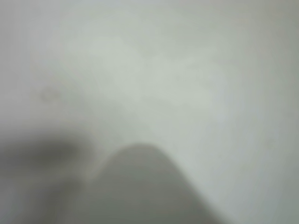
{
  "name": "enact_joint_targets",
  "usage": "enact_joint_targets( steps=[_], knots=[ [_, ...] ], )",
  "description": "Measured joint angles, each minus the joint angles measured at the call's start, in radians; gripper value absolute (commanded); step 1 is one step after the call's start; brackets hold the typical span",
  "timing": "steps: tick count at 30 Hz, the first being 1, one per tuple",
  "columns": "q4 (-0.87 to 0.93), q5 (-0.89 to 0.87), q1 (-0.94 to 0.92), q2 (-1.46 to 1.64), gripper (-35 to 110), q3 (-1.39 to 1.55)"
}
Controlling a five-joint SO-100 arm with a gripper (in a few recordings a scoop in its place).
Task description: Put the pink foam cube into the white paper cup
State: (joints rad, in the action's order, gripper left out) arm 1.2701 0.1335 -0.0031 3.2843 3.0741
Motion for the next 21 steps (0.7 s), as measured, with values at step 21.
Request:
enact_joint_targets(
  steps=[21],
  knots=[
    [0.011,0.044,0.017,0.006,6,0.0]
  ],
)
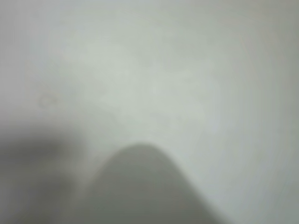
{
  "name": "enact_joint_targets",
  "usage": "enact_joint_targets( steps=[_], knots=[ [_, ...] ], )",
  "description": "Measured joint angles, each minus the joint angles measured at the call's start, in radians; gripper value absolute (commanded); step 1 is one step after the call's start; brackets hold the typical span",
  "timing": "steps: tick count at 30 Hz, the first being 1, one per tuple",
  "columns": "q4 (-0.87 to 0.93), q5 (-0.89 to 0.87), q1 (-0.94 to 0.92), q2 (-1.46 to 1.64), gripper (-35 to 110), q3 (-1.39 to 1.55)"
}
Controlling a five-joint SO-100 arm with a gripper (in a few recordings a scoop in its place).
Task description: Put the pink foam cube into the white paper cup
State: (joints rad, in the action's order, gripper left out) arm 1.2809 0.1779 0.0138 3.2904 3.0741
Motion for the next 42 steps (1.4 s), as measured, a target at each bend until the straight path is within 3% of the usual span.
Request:
enact_joint_targets(
  steps=[6,16,24,33,42],
  knots=[
    [0.005,-0.048,0.066,0.0,23,0.0],
    [0.137,-0.138,0.103,-0.025,32,-0.285],
    [0.252,-0.325,0.195,-0.385,36,-0.583],
    [0.236,-0.446,0.325,-0.726,45,-0.758],
    [0.063,-0.397,0.368,-0.885,46,-0.77]
  ],
)
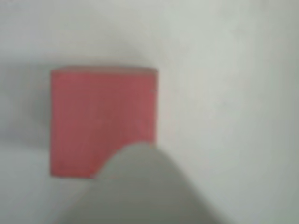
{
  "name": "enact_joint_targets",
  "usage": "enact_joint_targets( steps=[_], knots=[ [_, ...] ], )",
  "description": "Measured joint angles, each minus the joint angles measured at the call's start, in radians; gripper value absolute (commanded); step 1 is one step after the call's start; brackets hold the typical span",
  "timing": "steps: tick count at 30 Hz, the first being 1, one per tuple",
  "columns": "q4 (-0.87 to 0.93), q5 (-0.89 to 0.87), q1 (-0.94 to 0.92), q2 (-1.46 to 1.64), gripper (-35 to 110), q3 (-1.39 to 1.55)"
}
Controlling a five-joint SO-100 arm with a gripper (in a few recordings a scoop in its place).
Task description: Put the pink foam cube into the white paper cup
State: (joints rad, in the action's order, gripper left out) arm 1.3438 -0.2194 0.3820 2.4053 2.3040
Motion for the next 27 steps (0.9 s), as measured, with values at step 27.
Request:
enact_joint_targets(
  steps=[27],
  knots=[
    [-0.319,0.0,0.035,-0.36,45,-0.006]
  ],
)
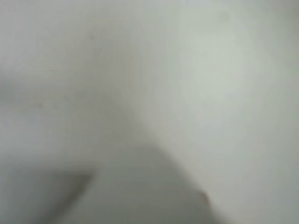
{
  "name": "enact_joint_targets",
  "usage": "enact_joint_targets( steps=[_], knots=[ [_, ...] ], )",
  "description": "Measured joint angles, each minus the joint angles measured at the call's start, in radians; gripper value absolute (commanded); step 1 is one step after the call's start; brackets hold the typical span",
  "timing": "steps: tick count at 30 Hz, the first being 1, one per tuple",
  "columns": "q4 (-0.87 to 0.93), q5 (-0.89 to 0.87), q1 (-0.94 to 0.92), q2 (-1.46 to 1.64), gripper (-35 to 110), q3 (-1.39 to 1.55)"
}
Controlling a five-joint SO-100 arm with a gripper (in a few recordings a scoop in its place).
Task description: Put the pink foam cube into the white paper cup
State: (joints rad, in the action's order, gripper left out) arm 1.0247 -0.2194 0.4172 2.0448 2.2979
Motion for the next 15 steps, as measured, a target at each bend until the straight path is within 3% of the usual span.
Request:
enact_joint_targets(
  steps=[15],
  knots=[
    [-0.091,-0.011,0.0,-0.141,32,-0.005]
  ],
)
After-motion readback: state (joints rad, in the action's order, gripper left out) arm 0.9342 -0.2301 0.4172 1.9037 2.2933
